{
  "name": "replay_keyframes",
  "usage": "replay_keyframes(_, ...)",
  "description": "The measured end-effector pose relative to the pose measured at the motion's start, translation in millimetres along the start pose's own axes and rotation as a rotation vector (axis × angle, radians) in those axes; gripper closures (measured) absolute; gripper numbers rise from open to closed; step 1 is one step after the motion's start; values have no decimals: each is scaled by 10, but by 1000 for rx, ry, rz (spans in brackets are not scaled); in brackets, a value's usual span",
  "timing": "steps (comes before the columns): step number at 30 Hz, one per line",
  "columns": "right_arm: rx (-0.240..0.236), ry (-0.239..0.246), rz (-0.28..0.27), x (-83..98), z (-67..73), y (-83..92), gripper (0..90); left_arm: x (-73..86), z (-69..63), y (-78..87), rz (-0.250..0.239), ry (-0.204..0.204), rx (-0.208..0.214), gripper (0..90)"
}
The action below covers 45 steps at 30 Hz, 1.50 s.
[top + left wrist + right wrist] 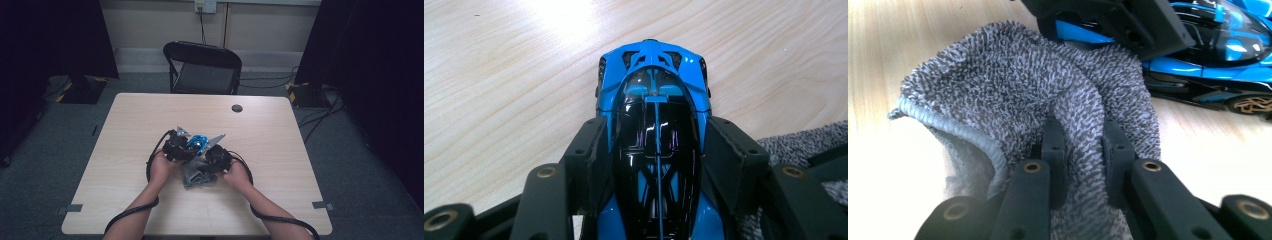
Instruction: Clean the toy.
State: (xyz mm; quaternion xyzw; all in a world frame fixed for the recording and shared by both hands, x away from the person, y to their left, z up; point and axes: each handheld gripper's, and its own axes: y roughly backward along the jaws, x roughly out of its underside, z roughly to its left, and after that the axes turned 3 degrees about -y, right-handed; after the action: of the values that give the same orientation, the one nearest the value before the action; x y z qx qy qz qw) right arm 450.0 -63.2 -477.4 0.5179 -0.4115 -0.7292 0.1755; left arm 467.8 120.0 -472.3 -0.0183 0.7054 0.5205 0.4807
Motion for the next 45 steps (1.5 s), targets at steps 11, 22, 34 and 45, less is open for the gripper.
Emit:
replay_keyframes(11,56,-59,-5,53,-174,75,772,2,-3,5,3,-1,1,444)
replay_keyframes(22,85,-67,4,40,-308,97,772,2,0,4,4,0,5,444)
replay_keyframes(34,131,-121,-12,86,-508,151,771,8,4,10,3,-10,-1,444)
replay_keyframes(45,148,-142,-12,83,-614,171,769,4,3,6,3,-6,2,444)
